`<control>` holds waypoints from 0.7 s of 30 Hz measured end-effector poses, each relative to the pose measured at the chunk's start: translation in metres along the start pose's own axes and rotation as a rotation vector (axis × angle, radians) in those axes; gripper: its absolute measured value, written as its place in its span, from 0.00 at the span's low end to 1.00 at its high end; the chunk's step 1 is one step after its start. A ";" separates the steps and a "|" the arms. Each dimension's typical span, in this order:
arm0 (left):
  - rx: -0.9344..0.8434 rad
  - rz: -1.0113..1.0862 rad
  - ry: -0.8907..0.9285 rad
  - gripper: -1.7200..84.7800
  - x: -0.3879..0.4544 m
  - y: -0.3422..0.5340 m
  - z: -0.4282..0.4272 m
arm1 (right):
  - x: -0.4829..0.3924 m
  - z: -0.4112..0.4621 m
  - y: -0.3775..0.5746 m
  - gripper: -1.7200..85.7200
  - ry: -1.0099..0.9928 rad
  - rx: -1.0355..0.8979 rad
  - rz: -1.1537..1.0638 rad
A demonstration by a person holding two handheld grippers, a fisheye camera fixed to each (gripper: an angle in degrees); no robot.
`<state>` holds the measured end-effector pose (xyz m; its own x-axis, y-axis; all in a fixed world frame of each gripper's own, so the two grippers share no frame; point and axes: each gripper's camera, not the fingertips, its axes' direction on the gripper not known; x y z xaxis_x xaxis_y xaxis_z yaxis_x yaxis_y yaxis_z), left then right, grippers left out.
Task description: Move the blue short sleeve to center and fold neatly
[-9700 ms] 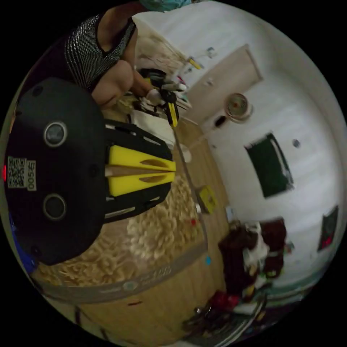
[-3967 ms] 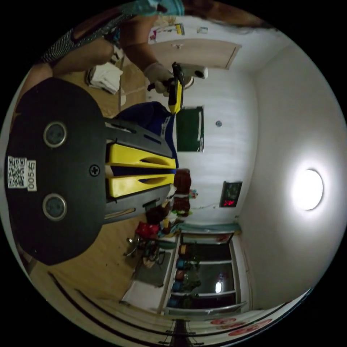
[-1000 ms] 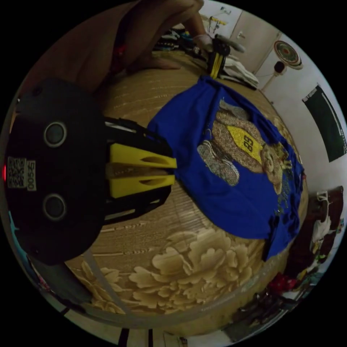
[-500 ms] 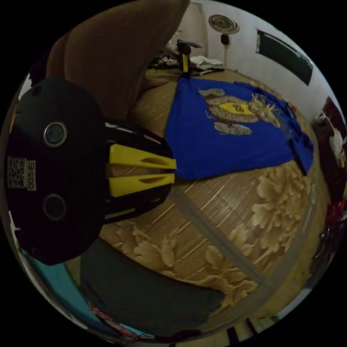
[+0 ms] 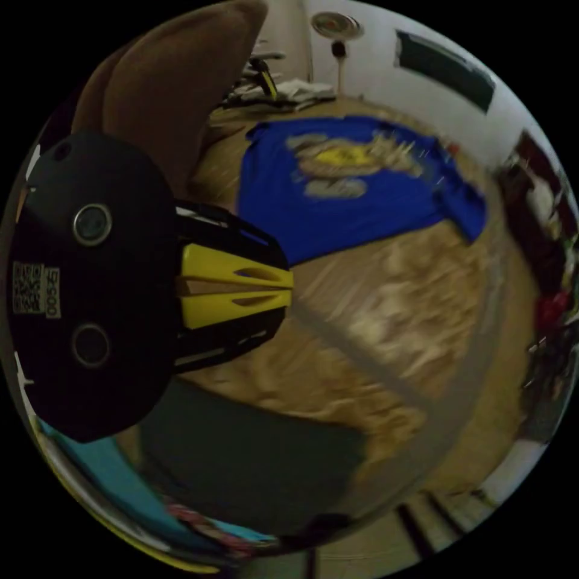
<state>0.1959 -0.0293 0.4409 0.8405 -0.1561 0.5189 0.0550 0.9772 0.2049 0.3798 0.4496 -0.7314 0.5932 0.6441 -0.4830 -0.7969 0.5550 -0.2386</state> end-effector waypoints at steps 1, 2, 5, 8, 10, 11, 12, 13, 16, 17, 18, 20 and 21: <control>0.023 0.056 -0.001 0.02 0.006 -0.025 -0.010 | -0.008 -0.003 -0.011 0.01 -0.002 0.016 -0.036; 0.030 0.083 -0.002 0.02 0.009 -0.038 -0.015 | -0.025 -0.007 -0.036 0.01 -0.007 0.038 -0.106; 0.001 0.213 0.024 0.02 0.026 -0.112 -0.031 | -0.070 -0.009 -0.100 0.01 -0.051 0.057 -0.255; -0.032 0.260 -0.062 0.02 0.040 -0.181 -0.041 | -0.111 -0.001 -0.157 0.01 0.003 0.016 -0.340; -0.025 0.273 -0.149 0.02 0.052 -0.232 -0.047 | -0.128 0.001 -0.182 0.02 0.107 0.012 -0.344; -0.004 0.270 -0.160 0.02 0.056 -0.243 -0.049 | -0.136 0.000 -0.194 0.02 0.193 0.034 -0.328; 0.055 0.262 -0.145 0.02 0.063 -0.262 -0.055 | -0.142 -0.004 -0.201 0.05 0.225 0.071 -0.323; 0.110 0.259 -0.103 0.03 0.071 -0.279 -0.060 | -0.143 -0.006 -0.204 0.06 0.231 0.088 -0.317; 0.186 0.327 -0.113 0.07 0.100 -0.313 -0.064 | -0.144 -0.011 -0.213 0.09 0.210 0.107 -0.288; 0.193 0.348 -0.140 0.09 0.106 -0.319 -0.064 | -0.145 -0.011 -0.215 0.10 0.226 0.107 -0.295; 0.205 0.391 -0.204 0.11 0.118 -0.332 -0.064 | -0.148 -0.010 -0.216 0.11 0.259 0.099 -0.310; 0.222 0.448 -0.301 0.14 0.133 -0.352 -0.065 | -0.154 -0.007 -0.217 0.11 0.280 0.078 -0.342; 0.219 0.434 -0.332 0.15 0.138 -0.367 -0.065 | -0.158 -0.005 -0.217 0.10 0.278 0.060 -0.362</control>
<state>0.3265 -0.3999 0.3833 0.5457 0.1801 0.8184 -0.3986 0.9149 0.0645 0.4582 0.2244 -0.6075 0.7724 0.2425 -0.5870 -0.5313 0.7533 -0.3878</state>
